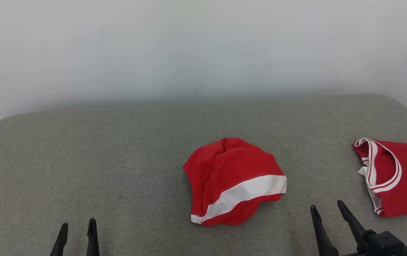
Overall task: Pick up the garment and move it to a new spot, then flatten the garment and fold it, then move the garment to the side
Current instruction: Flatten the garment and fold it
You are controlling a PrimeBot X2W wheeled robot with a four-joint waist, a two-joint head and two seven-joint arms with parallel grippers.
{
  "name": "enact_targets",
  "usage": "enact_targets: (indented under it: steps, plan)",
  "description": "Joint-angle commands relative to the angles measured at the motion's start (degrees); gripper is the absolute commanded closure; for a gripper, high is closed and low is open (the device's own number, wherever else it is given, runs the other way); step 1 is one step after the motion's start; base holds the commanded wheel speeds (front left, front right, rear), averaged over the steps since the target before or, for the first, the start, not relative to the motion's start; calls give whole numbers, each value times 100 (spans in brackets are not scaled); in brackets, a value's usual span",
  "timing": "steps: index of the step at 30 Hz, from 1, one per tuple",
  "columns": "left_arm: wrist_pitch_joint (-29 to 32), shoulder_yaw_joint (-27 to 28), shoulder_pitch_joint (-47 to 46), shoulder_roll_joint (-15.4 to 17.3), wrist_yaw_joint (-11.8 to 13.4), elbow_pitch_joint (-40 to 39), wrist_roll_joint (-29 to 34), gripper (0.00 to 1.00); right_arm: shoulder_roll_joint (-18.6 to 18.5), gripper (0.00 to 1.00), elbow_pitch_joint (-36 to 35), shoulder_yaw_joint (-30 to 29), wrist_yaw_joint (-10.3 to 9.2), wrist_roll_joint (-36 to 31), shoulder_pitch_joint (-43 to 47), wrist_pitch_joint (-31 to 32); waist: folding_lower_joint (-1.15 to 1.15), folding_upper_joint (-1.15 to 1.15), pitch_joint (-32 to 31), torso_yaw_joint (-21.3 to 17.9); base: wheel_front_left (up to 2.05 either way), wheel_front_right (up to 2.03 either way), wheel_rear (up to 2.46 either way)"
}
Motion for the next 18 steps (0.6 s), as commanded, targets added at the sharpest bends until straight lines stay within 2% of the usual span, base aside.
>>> enact_targets:
  steps: [1,18]
  plan:
    - [-11,30,-29,-19,-2,8,48,0,20,0,-4,-6,-12,-22,-30,-16,0,0,7,-15,0,0,0]
    - [-12,20,-27,-93,-88,27,190,0,79,0,19,32,-12,-59,-80,-22,0,0,56,-101,0,0,0]
